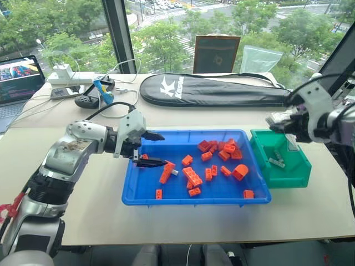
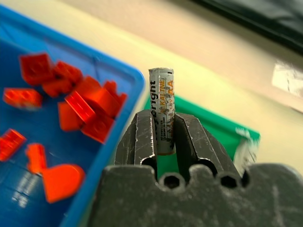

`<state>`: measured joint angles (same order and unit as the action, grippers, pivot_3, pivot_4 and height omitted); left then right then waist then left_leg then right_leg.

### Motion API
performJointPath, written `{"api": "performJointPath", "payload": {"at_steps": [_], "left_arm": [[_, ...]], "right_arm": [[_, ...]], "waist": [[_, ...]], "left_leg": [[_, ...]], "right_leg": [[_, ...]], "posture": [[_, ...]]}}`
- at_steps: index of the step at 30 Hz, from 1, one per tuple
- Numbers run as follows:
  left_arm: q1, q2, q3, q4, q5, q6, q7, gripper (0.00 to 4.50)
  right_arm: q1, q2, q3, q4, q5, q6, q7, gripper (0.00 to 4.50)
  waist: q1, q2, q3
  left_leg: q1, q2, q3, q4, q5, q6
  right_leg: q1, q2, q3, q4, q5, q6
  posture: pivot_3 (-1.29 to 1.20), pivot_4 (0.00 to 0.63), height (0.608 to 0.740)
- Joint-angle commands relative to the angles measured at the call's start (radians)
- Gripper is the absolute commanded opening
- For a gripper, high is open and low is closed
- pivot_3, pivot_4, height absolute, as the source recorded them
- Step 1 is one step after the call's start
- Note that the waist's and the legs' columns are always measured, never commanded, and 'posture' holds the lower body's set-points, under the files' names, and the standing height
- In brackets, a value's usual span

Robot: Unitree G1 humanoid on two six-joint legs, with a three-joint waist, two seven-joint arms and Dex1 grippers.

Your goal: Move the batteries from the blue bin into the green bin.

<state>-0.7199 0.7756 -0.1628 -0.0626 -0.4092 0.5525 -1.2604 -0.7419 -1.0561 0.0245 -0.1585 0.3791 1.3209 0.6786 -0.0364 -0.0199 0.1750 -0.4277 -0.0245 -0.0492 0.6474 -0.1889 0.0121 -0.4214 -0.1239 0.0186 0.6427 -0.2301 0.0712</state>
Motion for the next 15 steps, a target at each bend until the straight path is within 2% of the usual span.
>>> {"api": "performJointPath", "payload": {"at_steps": [1,2,3,4,5,6,8,9,10,11,12,13,15], "left_arm": [[-0.033,0.003,0.021,0.007,0.004,-0.013,-0.009,4.5],[-0.033,0.007,0.022,0.009,0.008,-0.015,-0.007,4.5],[-0.032,0.008,0.023,0.01,0.01,-0.017,-0.006,4.5],[-0.032,0.01,0.026,0.011,0.013,-0.016,-0.003,4.5],[-0.031,0.015,0.029,0.01,0.015,-0.015,-0.003,4.5],[-0.03,0.019,0.031,0.009,0.017,-0.013,-0.003,4.5],[-0.024,0.03,0.04,0.001,0.02,-0.008,0.002,4.5],[-0.022,0.032,0.042,-0.001,0.021,-0.006,0.004,4.5],[-0.019,0.037,0.044,-0.004,0.024,-0.007,0.008,4.5],[-0.016,0.042,0.046,-0.007,0.026,-0.006,0.011,4.5],[-0.011,0.05,0.054,-0.01,0.028,-0.002,0.018,4.5],[-0.005,0.061,0.061,-0.012,0.034,-0.002,0.026,4.5],[0.006,0.079,0.074,-0.014,0.047,-0.005,0.043,4.5]], "right_arm": [[0.058,-0.004,0.001,-0.017,-0.02,-0.069,0.002,0.25],[0.074,-0.005,0.009,-0.01,-0.031,-0.084,-0.003,0.25],[0.084,-0.005,0.014,-0.004,-0.038,-0.094,-0.006,1.05],[0.089,-0.007,0.018,0.007,-0.045,-0.106,-0.009,1.34],[0.09,-0.007,0.02,0.015,-0.048,-0.115,-0.007,1.42],[0.082,-0.005,0.019,0.019,-0.045,-0.119,-0.004,2.01],[0.045,0.001,0.027,0.01,-0.044,-0.126,0.0,2.6],[0.033,0.001,0.031,0.006,-0.046,-0.13,0.002,3.05],[0.009,0.007,0.041,-0.001,-0.05,-0.139,0.002,3.28],[-0.02,0.025,0.046,-0.009,-0.049,-0.148,0.0,3.7],[-0.054,0.082,0.038,-0.029,-0.032,-0.195,0.0,3.9],[-0.08,0.15,0.042,-0.062,-0.007,-0.243,0.009,4.31],[-0.104,0.244,0.083,-0.128,0.023,-0.273,0.031,4.31]], "waist": [[-0.004,0.0,0.0],[-0.005,0.0,0.0],[-0.005,0.0,0.0],[-0.005,0.0,0.0],[-0.005,0.0,0.0],[-0.005,0.0,0.0],[-0.005,0.0,0.0],[-0.005,0.0,0.0],[-0.006,0.0,0.0],[-0.006,0.0,0.0],[-0.009,0.0,0.0],[-0.012,0.0,0.0],[-0.019,0.0,0.0]], "left_leg": [[0.0,0.0,0.0,0.0,0.0,0.0],[0.0,0.0,0.0,0.0,0.0,0.0],[0.0,0.0,0.0,0.0,0.0,0.0],[0.0,0.0,0.0,0.0,0.0,0.0],[0.0,0.0,0.0,0.0,0.0,0.0],[0.0,0.0,0.0,0.0,0.0,0.0],[0.0,0.0,0.0,0.0,0.0,0.0],[0.0,0.0,0.0,0.0,0.0,0.0],[0.0,0.0,0.0,0.0,0.0,0.0],[0.0,0.0,0.0,0.0,0.0,0.0],[0.0,0.0,0.0,0.0,0.0,0.0],[0.0,0.0,0.0,0.0,0.0,0.0],[0.002,0.002,0.0,-0.001,0.0,0.0]], "right_leg": [[0.0,0.0,0.0,0.0,0.0,0.0],[0.0,0.0,0.0,0.0,0.0,0.0],[0.0,0.0,0.0,0.0,0.0,0.0],[0.0,0.0,0.0,0.0,0.0,0.0],[0.0,0.0,0.0,0.0,0.0,0.0],[0.0,0.0,0.001,0.0,0.0,0.0],[0.0,0.0,0.0,0.0,0.0,0.0],[0.0,0.0,0.001,0.0,0.0,0.0],[0.0,0.0,0.001,0.0,0.0,0.0],[0.0,0.0,0.001,0.0,0.0,0.0],[0.0,0.0,0.001,0.0,0.0,0.0],[0.0,0.0,0.001,0.0,0.0,0.0],[0.0,0.001,0.001,0.0,0.0,0.0]], "posture": [[0.0,0.15,0.74],[0.0,0.15,0.74],[0.0,0.15,0.74],[0.0,0.15,0.74],[0.0,0.15,0.74],[0.0,0.15,0.74],[0.0,0.15,0.74],[0.0,0.15,0.74],[0.0,0.15,0.74],[0.0,0.15,0.74],[0.0,0.15,0.74],[0.0,0.15,0.74],[0.0,0.15,0.74]]}}
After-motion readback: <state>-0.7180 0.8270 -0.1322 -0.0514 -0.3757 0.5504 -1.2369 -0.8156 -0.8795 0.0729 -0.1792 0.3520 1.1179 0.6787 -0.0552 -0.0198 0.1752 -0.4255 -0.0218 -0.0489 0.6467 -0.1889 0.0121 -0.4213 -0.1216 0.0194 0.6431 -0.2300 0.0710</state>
